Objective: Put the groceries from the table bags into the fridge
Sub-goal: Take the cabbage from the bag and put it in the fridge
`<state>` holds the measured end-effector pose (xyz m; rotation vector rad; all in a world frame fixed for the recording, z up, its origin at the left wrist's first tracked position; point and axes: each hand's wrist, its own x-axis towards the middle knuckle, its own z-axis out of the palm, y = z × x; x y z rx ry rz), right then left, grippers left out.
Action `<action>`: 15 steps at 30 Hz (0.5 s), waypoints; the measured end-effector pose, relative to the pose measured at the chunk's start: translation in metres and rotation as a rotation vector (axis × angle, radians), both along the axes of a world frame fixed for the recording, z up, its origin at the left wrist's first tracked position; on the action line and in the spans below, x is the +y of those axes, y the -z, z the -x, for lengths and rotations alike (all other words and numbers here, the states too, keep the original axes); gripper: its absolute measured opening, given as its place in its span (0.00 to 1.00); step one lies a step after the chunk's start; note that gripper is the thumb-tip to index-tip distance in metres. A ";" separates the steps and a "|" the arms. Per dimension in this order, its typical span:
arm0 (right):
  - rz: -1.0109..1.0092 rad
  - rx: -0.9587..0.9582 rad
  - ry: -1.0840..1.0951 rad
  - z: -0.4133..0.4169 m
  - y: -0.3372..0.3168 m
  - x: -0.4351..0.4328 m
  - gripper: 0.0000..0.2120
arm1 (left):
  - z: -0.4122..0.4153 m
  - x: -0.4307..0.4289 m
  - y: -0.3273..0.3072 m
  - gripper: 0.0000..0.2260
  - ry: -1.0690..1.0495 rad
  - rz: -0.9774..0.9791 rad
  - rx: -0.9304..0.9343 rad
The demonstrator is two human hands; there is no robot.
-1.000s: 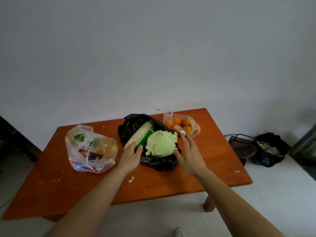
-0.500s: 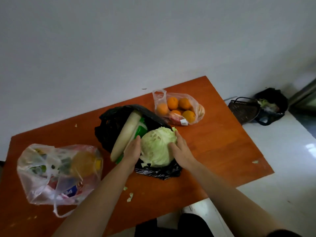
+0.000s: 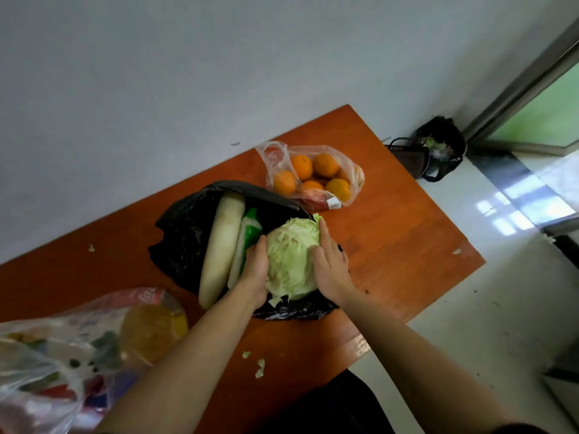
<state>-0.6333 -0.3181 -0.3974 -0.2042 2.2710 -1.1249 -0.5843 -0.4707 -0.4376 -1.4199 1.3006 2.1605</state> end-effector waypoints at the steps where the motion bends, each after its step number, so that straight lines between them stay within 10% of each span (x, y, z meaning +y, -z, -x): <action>1: -0.006 0.002 0.007 0.000 -0.003 -0.002 0.34 | 0.000 0.000 -0.004 0.30 -0.006 -0.003 0.004; 15: 0.287 0.219 0.090 0.017 -0.104 -0.041 0.32 | 0.021 -0.027 -0.139 0.21 -0.125 0.305 0.313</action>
